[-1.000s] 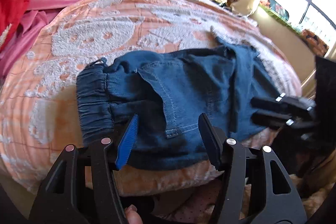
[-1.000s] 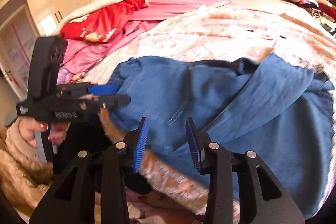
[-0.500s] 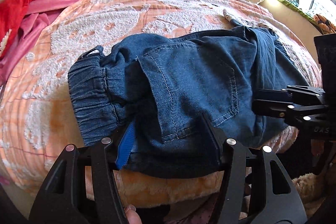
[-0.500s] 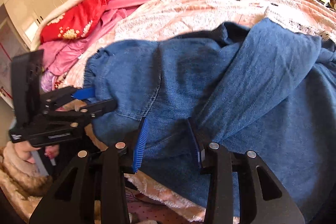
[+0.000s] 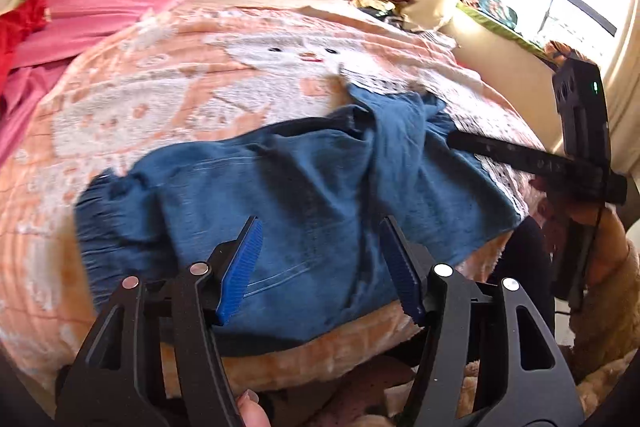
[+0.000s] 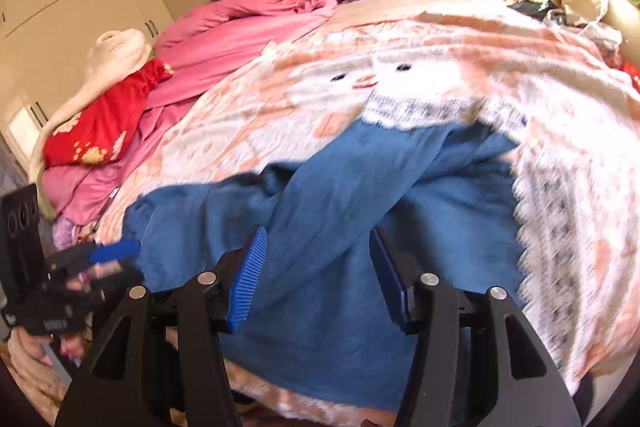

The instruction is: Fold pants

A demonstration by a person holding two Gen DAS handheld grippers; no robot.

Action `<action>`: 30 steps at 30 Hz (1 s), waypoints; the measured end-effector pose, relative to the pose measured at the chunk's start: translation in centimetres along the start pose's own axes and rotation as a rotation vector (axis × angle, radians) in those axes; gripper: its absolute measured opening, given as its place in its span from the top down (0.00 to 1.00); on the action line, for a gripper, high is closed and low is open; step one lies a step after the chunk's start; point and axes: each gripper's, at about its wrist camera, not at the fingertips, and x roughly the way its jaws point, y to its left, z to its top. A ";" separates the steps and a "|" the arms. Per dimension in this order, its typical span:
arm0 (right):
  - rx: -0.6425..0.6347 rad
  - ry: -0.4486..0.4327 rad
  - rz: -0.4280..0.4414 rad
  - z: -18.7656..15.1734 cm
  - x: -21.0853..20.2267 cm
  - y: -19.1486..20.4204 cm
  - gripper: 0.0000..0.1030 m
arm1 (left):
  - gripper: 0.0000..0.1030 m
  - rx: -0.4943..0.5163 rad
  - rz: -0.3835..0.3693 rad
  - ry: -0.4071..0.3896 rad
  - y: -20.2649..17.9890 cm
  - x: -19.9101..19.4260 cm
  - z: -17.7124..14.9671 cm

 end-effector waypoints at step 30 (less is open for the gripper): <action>-0.035 0.252 -0.360 13.1 19.5 -4.0 0.46 | 0.57 0.004 -0.190 0.126 -5.1 10.2 1.7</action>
